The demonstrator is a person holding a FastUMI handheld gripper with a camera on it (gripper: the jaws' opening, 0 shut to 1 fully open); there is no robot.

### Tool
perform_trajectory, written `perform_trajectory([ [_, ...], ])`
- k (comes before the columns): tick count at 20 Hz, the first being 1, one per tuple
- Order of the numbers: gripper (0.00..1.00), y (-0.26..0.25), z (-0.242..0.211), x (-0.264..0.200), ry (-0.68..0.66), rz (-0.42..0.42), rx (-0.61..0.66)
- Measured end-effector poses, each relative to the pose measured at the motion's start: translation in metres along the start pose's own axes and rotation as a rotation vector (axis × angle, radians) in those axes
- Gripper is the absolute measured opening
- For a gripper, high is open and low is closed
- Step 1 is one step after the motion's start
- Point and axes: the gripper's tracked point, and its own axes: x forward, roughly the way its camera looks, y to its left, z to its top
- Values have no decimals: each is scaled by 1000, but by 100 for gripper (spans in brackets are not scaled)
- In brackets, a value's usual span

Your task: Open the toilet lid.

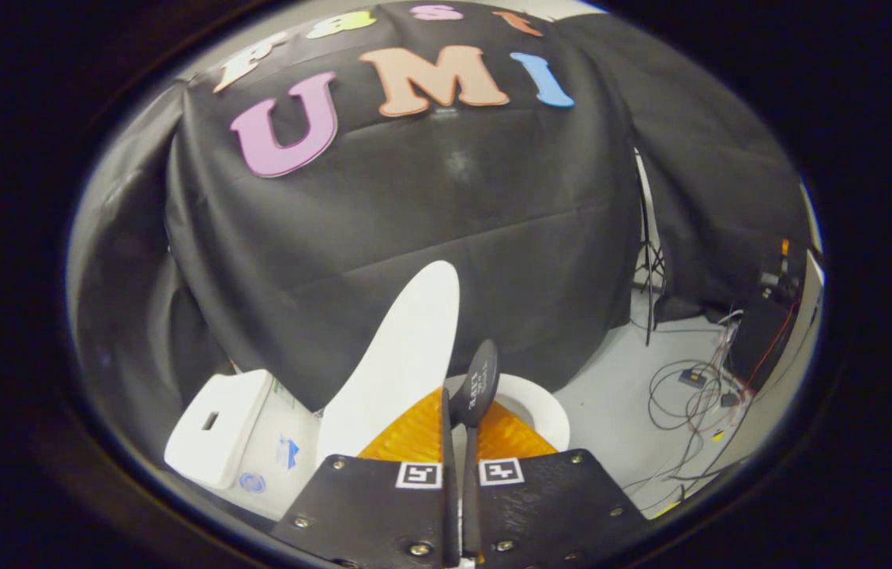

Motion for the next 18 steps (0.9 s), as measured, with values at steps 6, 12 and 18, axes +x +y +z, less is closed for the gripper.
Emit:
perform_trajectory([
  [6, 3, 27, 13, -13, -36, 16, -80],
  [12, 3, 67, 27, -30, -90, 39, -185],
  [18, 3, 110, 44, -46, -133, 78, -299],
])
